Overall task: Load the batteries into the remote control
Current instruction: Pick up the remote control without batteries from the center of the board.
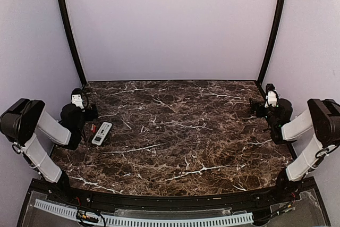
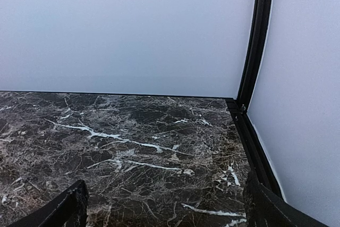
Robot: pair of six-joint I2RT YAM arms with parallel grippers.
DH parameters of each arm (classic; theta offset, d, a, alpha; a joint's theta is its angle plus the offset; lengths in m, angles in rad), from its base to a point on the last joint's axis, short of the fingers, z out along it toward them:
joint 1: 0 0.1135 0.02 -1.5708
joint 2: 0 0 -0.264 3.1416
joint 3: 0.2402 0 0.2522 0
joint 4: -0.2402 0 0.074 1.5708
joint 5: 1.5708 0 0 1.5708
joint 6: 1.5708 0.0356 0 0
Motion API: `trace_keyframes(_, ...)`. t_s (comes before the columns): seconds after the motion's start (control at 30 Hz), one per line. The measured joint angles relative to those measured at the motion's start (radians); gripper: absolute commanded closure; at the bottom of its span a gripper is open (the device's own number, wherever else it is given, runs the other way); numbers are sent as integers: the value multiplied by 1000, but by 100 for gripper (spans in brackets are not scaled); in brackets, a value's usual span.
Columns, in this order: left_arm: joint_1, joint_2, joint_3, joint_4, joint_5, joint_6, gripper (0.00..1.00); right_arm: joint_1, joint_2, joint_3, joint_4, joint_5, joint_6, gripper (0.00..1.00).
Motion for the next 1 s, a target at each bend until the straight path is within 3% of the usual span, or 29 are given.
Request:
trace_keyframes(0.23, 5, 0, 3, -8, 8, -3, 1, 0, -31, 5, -49, 0, 0, 1)
trace_keyframes(0.43, 23, -33, 6, -44, 20, -26, 1, 0, -269, 94, -248, -11, 19, 1)
trace_keyframes(0.63, -10, -48, -88, 59, -7, -11, 7, 0, -422, 182, -405, -134, 80, 2)
trace_keyframes(0.83, -93, -23, -138, 62, -74, 71, 1, 1, -433, 285, -555, -275, 135, 1)
trace_keyframes(0.9, -150, -105, -133, 23, -134, 139, 2, 5, -433, 320, -597, -312, 151, 1)
trace_keyframes(1.0, -188, -386, -22, -107, -105, 227, 6, 13, -430, 365, -631, -354, 170, 1)
